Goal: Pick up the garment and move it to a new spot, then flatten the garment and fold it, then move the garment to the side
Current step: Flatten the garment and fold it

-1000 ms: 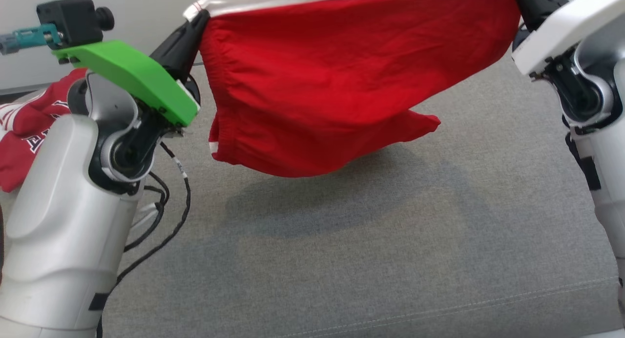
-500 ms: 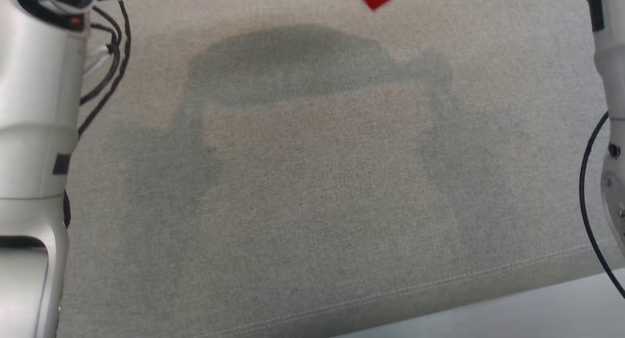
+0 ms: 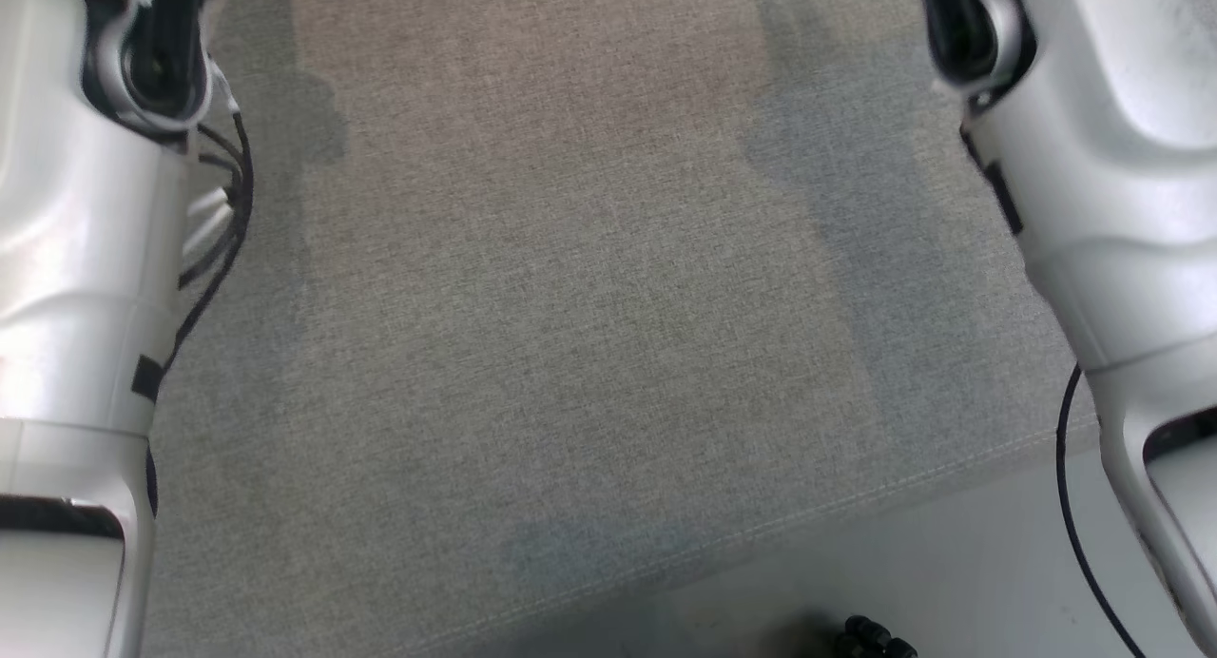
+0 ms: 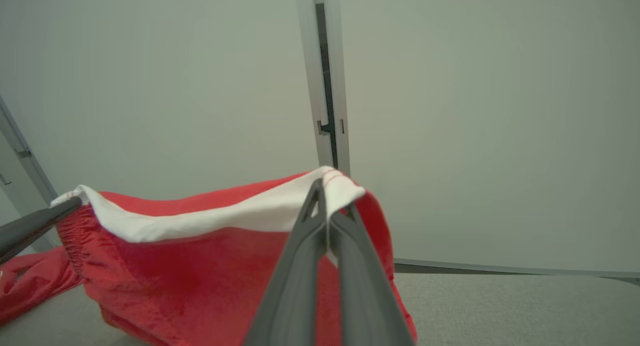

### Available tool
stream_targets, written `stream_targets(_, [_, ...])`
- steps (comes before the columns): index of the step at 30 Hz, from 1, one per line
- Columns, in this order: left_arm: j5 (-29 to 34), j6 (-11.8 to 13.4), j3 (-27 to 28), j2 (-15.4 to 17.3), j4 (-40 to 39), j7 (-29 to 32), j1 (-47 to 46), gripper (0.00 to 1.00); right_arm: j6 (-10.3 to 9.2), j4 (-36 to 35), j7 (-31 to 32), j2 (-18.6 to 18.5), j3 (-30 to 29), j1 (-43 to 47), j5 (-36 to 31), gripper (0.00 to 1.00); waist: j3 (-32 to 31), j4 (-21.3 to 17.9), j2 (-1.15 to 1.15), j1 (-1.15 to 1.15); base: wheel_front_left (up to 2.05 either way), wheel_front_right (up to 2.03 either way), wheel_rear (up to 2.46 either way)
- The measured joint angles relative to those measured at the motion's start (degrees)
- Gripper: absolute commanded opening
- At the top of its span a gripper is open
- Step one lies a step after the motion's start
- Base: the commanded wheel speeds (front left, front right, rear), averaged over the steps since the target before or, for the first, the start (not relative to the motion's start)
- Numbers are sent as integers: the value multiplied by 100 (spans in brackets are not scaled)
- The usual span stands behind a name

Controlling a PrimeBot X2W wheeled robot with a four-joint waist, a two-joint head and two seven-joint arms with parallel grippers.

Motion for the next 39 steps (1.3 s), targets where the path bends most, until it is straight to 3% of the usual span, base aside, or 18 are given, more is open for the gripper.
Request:
stream_targets(5, [-447, -25, -423, 74, -689, -47, 875, 0, -1, -730, -67, -427, 509, 1188, 699, 0, 98, -135, 0, 0, 0, 0, 0])
stream_targets(9, [-811, -30, -754, 383, -1344, -199, 1691, 0, 0, -1396, -78, -815, 570, 2056, 1025, 0, 6, -107, 0, -1, 0, 0, 0])
stream_targets(16, [-916, -31, -1318, 621, -2061, -603, 2878, 0, 0, -2280, -94, -1200, 516, 3555, 1055, 0, -359, 77, 0, -2, 0, 0, 0])
stream_targets(22, [-859, -31, -1499, 680, -2251, -711, 3620, 0, 0, -2483, -4, -1283, 428, 4347, 860, 0, -658, 210, 0, -2, 0, 0, 0])
stream_targets(33, [-566, -31, -1033, 670, -3104, -739, 5319, 0, 0, -2752, 522, -1229, 120, 5751, 478, 0, -1323, 419, 0, -2, 0, 0, 0])
stream_targets(39, [-311, -31, -633, 542, -3689, -740, 6320, 0, 0, -3086, 877, -1225, -367, 6582, 419, 0, -1708, 543, 0, -2, 0, 0, 0])
